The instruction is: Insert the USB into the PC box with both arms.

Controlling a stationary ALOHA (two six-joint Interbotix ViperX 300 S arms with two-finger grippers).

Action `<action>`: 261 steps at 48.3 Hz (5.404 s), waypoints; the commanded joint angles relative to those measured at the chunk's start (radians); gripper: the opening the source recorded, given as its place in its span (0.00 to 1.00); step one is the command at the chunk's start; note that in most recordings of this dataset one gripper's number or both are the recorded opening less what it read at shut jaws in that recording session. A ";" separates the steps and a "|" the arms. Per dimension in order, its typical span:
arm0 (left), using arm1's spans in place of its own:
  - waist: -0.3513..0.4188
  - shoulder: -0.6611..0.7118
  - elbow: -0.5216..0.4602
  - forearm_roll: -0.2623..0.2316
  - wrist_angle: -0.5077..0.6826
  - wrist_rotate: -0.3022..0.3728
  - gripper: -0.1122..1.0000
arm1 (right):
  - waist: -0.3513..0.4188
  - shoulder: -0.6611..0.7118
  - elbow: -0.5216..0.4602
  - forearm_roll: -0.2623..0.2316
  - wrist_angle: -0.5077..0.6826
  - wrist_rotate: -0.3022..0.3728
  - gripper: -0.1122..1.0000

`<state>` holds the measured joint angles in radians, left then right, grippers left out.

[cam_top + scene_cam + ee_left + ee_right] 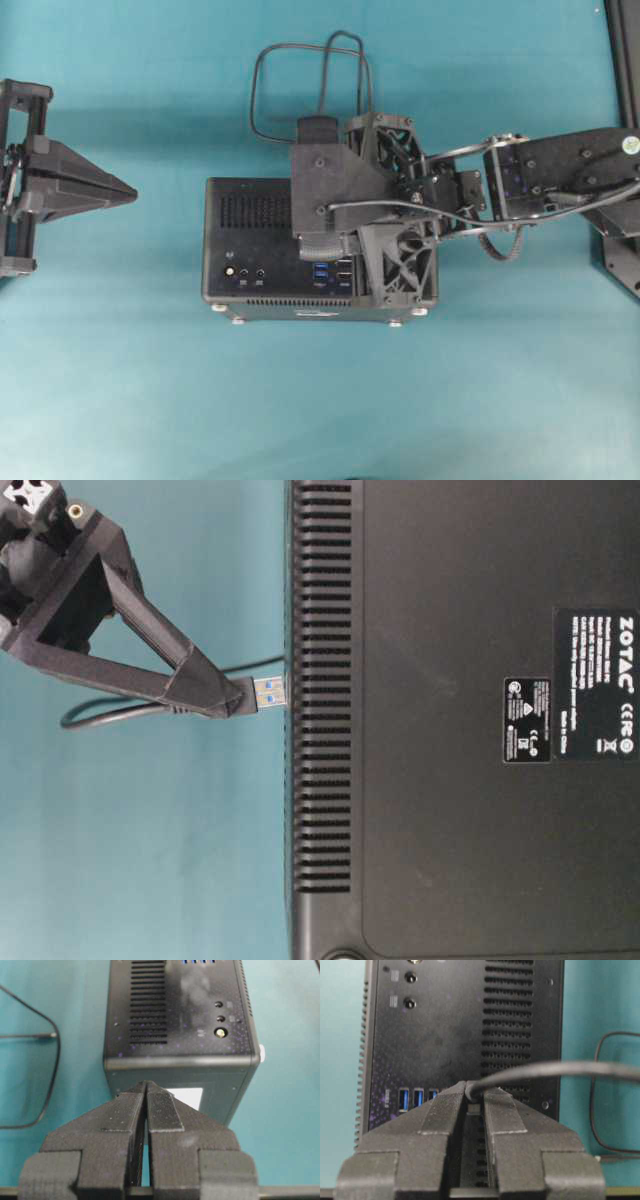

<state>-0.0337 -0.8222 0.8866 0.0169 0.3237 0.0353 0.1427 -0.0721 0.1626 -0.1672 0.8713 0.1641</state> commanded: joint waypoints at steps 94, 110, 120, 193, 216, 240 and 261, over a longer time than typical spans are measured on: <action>-0.011 -0.002 -0.011 0.002 -0.011 0.000 0.10 | 0.075 0.005 0.037 0.008 -0.031 0.097 0.19; -0.012 -0.002 -0.008 0.002 -0.015 -0.002 0.10 | 0.077 0.002 0.021 0.002 -0.031 0.097 0.26; -0.012 -0.002 -0.005 0.002 -0.035 -0.005 0.10 | 0.078 0.002 0.020 -0.003 -0.031 0.097 0.39; -0.015 0.005 0.006 0.002 -0.083 -0.032 0.10 | 0.106 -0.014 -0.046 -0.161 0.089 0.101 0.18; -0.015 0.002 0.003 0.002 -0.081 -0.034 0.10 | 0.112 -0.040 0.048 -0.164 -0.003 0.209 0.17; -0.018 0.002 0.003 0.002 -0.081 -0.034 0.10 | 0.109 -0.041 0.091 -0.166 -0.046 0.218 0.17; -0.018 0.006 0.006 0.002 -0.081 -0.034 0.10 | 0.086 -0.037 0.092 -0.169 -0.046 0.213 0.17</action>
<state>-0.0506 -0.8191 0.9050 0.0169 0.2500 0.0015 0.2378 -0.1181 0.2516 -0.3390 0.8115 0.3712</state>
